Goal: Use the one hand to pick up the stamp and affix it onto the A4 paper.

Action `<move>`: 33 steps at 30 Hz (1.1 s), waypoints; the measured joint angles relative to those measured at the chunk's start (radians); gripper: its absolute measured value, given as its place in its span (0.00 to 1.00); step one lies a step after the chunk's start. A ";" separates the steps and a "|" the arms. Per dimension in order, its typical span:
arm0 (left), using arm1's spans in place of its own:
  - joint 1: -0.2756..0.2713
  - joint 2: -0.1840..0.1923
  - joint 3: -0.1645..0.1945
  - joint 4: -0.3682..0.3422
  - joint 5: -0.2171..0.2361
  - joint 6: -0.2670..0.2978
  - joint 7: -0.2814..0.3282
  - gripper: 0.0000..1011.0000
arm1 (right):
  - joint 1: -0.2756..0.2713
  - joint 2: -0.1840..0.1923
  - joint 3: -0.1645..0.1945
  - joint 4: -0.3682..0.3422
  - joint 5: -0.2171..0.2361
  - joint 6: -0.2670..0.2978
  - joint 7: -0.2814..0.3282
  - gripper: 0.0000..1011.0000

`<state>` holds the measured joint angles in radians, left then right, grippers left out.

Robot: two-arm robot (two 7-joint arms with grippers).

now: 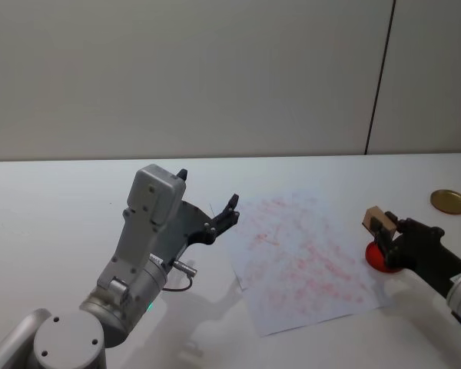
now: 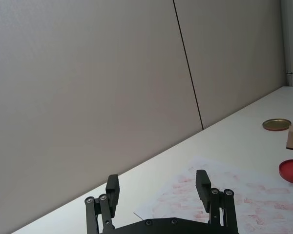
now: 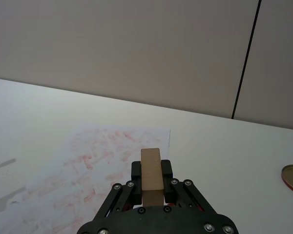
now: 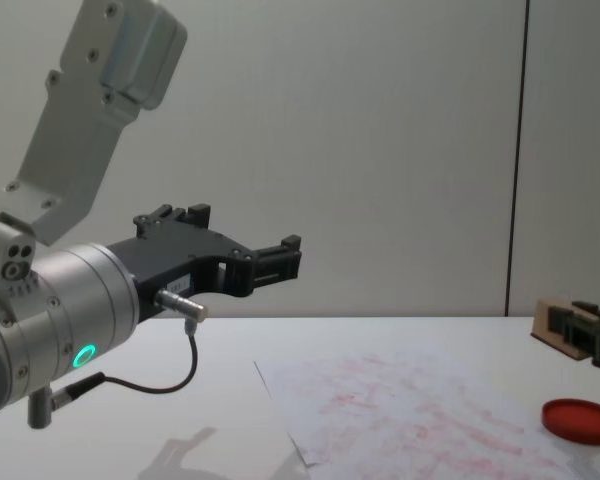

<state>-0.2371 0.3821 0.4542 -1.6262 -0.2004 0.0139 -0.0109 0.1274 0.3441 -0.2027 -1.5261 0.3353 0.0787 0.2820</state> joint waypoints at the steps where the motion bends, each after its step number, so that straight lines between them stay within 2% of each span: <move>1: 0.000 0.000 0.000 0.000 0.000 0.000 0.000 0.98 | 0.006 -0.001 0.001 0.006 -0.002 -0.001 -0.001 0.22; 16: 0.000 0.000 0.000 0.000 0.000 0.000 0.000 0.98 | 0.061 -0.018 0.003 0.105 -0.027 -0.005 0.002 0.22; 33: 0.000 0.000 0.000 0.000 0.000 0.000 0.000 0.98 | 0.085 -0.026 0.000 0.195 -0.044 -0.004 0.006 0.22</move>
<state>-0.2372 0.3821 0.4542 -1.6262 -0.2004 0.0139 -0.0109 0.2121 0.3181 -0.2023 -1.3307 0.2909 0.0744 0.2882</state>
